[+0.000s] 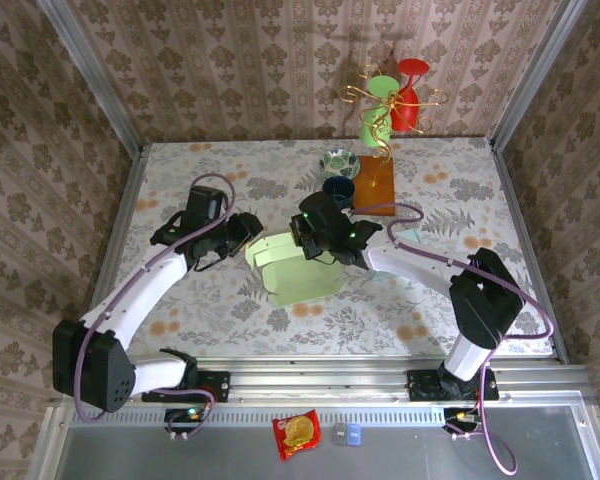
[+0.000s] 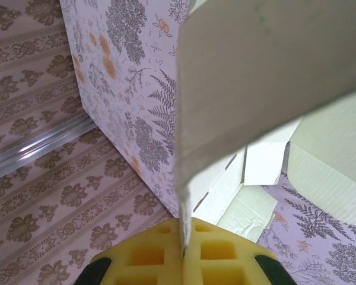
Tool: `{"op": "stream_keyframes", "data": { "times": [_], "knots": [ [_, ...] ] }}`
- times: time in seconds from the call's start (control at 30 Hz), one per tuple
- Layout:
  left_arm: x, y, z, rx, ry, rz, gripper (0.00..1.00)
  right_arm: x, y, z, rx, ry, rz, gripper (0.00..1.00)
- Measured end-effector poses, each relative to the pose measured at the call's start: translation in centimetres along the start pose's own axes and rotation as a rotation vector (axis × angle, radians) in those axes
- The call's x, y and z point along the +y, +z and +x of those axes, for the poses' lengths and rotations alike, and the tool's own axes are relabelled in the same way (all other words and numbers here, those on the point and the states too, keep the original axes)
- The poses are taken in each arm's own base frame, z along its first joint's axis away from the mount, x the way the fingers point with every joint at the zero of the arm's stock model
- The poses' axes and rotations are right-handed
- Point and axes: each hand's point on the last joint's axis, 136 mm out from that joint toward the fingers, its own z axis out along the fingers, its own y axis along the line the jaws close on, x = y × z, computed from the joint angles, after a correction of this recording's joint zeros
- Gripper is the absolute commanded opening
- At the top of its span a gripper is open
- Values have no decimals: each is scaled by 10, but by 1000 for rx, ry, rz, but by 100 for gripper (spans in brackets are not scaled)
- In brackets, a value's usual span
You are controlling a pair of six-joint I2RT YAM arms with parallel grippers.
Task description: Fold the paper box
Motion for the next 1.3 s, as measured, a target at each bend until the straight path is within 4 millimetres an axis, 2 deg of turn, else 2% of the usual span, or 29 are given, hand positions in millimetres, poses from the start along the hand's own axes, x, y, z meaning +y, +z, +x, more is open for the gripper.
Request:
{"op": "stream_keyframes", "data": {
  "times": [0.33, 0.43, 0.63, 0.97, 1.07, 1.17, 1.3],
  "knots": [
    [-17, 13, 7, 6, -18, 52, 41, -8, 2, -1, -1, -2, 11, 0],
    [-16, 14, 14, 22, -15, 43, 43, -8, 3, -1, -1, 1, 10, 0],
    [-1, 8, 13, 11, -10, -35, 45, -9, 2, -1, -1, 1, 11, 0],
    [2, 11, 17, 31, -23, -59, 44, -9, 2, -1, -1, 1, 10, 0],
    [2, 17, 18, 40, -30, -63, 42, -8, 2, -1, 0, 1, 8, 0],
    [2, 23, 22, 58, -34, -65, 35, -8, 2, -1, 0, 1, 7, 0],
    [-1, 25, 21, 54, -43, -53, 30, -10, 2, -2, -1, 1, 9, 0]
  ]
}}
